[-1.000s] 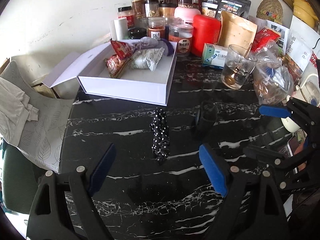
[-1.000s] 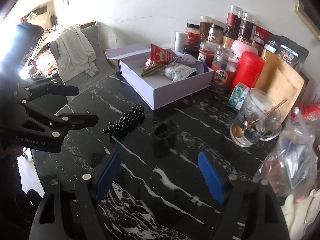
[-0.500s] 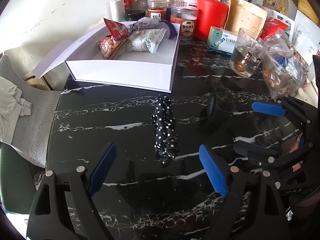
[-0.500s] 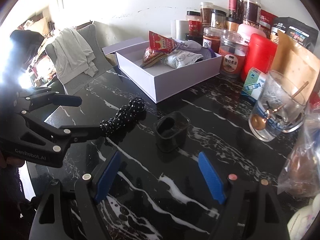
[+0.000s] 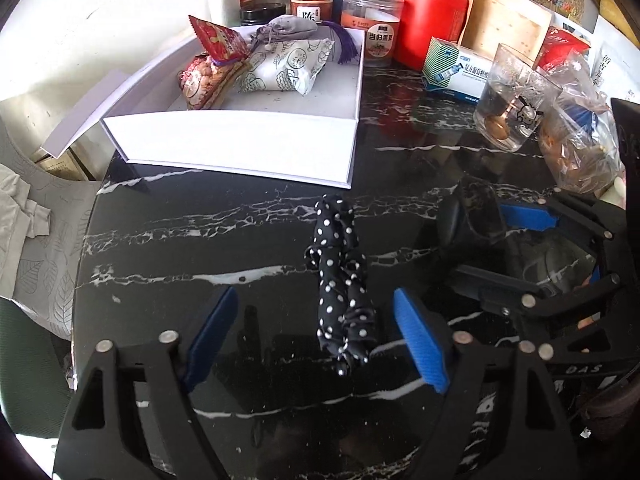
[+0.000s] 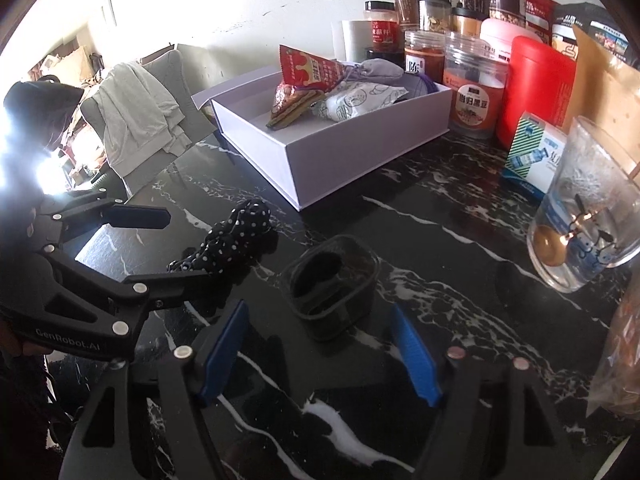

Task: Organize objects
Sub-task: 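Grasp the polka-dot scrunchie with left gripper while right gripper grasps the black cup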

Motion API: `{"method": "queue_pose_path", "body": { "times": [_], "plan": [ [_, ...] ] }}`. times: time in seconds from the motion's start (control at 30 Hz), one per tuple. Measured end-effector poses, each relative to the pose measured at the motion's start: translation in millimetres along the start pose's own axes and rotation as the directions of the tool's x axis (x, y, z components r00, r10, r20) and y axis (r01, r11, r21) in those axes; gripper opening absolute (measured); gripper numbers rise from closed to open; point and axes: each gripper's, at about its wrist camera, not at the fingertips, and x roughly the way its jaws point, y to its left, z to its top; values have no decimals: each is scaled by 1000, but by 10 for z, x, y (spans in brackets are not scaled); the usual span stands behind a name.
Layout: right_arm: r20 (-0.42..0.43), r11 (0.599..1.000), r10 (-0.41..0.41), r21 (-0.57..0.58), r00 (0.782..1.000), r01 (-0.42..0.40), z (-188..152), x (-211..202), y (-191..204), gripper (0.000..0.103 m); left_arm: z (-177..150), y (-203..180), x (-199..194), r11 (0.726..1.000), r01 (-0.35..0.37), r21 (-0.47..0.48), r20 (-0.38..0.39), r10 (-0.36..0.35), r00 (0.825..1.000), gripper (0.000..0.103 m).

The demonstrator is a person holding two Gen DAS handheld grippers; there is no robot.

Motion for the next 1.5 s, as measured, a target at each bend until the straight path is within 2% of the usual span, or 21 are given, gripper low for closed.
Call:
{"method": "queue_pose_path", "body": {
  "times": [0.17,0.27,0.37,0.47,1.1,1.27,1.37,1.43,1.5],
  "plan": [
    [-10,1000,4,12,1000,-4,55,96,-39,58,26,34,101,1000,23,-13,-23,-24,999,53],
    [-10,1000,10,6,1000,-10,74,118,-44,49,25,40,123,999,30,-12,-20,-30,999,46],
    [-9,1000,7,-13,1000,-7,70,117,-25,49,20,29,117,999,37,-8,-14,-38,999,36],
    [-12,1000,6,-24,1000,-7,63,107,-16,49,0,-1,103,999,40,6,-15,-40,999,30],
    [-35,996,18,-91,999,-21,-308,-216,76,49,-341,-155,-129,998,41,36,-22,-40,999,30],
    [-34,998,12,-57,999,-14,-362,-249,31,50,-314,-127,-107,1000,22,17,2,-22,1000,31],
    [-34,999,14,-49,999,-16,-375,-244,51,58,-283,-139,-77,1000,25,17,24,-25,999,32],
    [-35,999,29,-44,999,-31,-382,-237,70,68,-256,-141,-59,999,38,15,36,-38,999,35],
    [-34,999,35,-37,999,-36,-384,-210,81,69,-228,-141,-37,999,49,11,47,-50,998,38]
  ]
}}
